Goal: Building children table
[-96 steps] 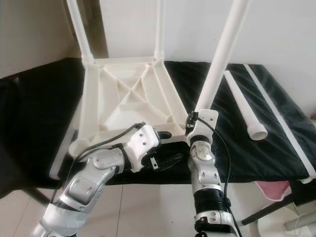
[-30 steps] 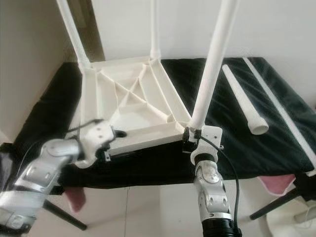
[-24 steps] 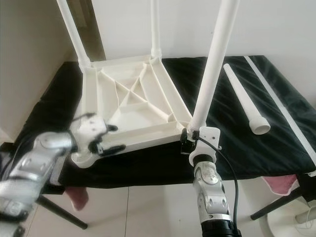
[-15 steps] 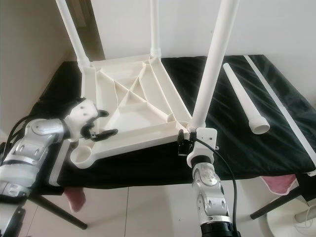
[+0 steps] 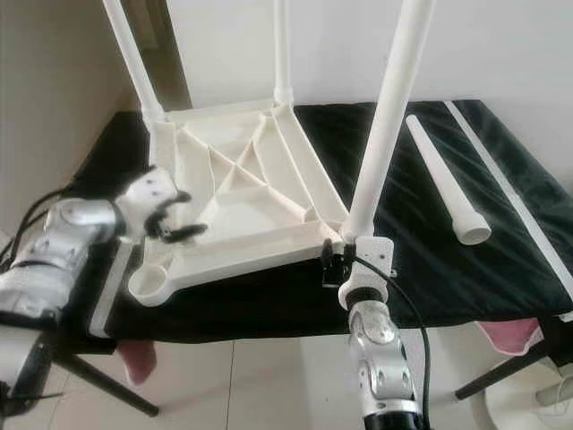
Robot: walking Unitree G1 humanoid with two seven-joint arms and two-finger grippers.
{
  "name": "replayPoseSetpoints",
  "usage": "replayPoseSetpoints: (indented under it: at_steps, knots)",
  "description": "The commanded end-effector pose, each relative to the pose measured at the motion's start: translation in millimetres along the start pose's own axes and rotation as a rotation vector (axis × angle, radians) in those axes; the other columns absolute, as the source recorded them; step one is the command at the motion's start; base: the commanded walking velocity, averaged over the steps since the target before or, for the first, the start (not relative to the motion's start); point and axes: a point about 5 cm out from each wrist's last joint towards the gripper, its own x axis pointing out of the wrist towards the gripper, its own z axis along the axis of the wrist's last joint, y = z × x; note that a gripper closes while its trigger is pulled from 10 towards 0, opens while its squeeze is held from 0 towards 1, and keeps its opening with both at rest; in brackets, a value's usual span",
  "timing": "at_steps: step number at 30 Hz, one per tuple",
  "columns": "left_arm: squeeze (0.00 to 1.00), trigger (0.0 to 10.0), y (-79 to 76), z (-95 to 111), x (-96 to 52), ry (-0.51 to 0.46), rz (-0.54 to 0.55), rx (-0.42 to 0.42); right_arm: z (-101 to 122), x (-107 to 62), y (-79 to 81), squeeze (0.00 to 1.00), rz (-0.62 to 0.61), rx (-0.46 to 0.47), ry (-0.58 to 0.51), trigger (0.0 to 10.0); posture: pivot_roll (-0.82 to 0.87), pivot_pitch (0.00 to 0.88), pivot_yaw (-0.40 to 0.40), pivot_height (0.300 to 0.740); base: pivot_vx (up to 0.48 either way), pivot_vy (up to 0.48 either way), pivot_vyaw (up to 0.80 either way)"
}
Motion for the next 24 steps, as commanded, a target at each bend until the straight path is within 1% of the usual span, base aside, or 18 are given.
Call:
replayPoseSetpoints:
  at_steps: [1,2,5,8,9,11,16,17,18,20,21,24]
  knots:
    - [0.00,10.0,22.4,-6,-7.6,0.029,0.442,-0.007,0,-1.2,3.7,0.00,0.015,0.008,0.005,10.0,-0.08,0.025,0.059,0.740,0.000,0.000,0.00]
    - [0.00,10.0,25.2,-9,-9.7,0.046,0.452,-0.012,1,-2.8,3.1,0.00,0.007,0.016,-0.011,10.0,-0.08,0.024,0.061,0.740,0.000,0.000,0.00]
    - [0.00,10.0,25.6,-11,-10.8,0.051,0.450,-0.011,2,-3.4,2.5,0.00,0.001,0.020,-0.020,10.0,-0.08,0.024,0.061,0.740,0.000,0.000,0.00]
    - [0.00,10.0,25.5,-19,-14.8,0.085,0.442,-0.002,7,-5.2,1.0,0.00,-0.022,0.031,-0.055,10.0,-0.07,0.024,0.057,0.740,0.000,0.000,0.00]
    - [0.00,10.0,25.5,-19,-14.8,0.085,0.442,-0.002,7,-5.2,1.0,0.00,-0.022,0.031,-0.055,10.0,-0.07,0.024,0.057,0.740,0.000,0.000,0.00]
    - [0.00,10.0,25.3,-27,-18.5,0.121,0.449,0.003,8,-7.4,1.3,0.00,-0.031,0.034,-0.065,10.0,-0.07,0.022,0.058,0.740,0.000,0.000,0.00]
    - [0.00,10.0,23.9,-34,-22.2,0.140,0.446,-0.003,6,-10.2,0.3,0.00,-0.046,0.039,-0.060,10.0,-0.07,0.019,0.055,0.740,0.000,0.000,0.00]
    - [0.00,10.0,21.5,-40,-24.8,0.164,0.430,0.015,4,-11.1,-0.6,0.00,-0.053,0.042,-0.048,10.0,-0.06,0.018,0.055,0.740,0.000,0.000,0.00]
    - [0.00,10.0,21.5,-40,-24.8,0.164,0.430,0.015,4,-11.1,-0.6,0.00,-0.053,0.042,-0.048,10.0,-0.06,0.018,0.055,0.740,0.000,0.000,0.00]
    - [0.00,10.0,16.7,-48,-29.0,0.202,0.388,0.058,-1,-11.2,-3.7,0.00,-0.067,0.056,-0.023,10.0,-0.05,0.015,0.049,0.740,0.000,0.000,0.00]
    - [0.00,10.0,16.7,-48,-29.0,0.202,0.388,0.058,-1,-11.2,-3.7,0.00,-0.067,0.056,-0.023,10.0,-0.05,0.015,0.049,0.740,0.000,0.000,0.00]
    - [0.00,10.0,10.9,-55,-33.0,0.240,0.324,0.104,-5,-7.7,-6.1,0.00,-0.071,0.073,0.003,10.0,-0.04,0.007,0.042,0.740,0.000,0.000,0.00]
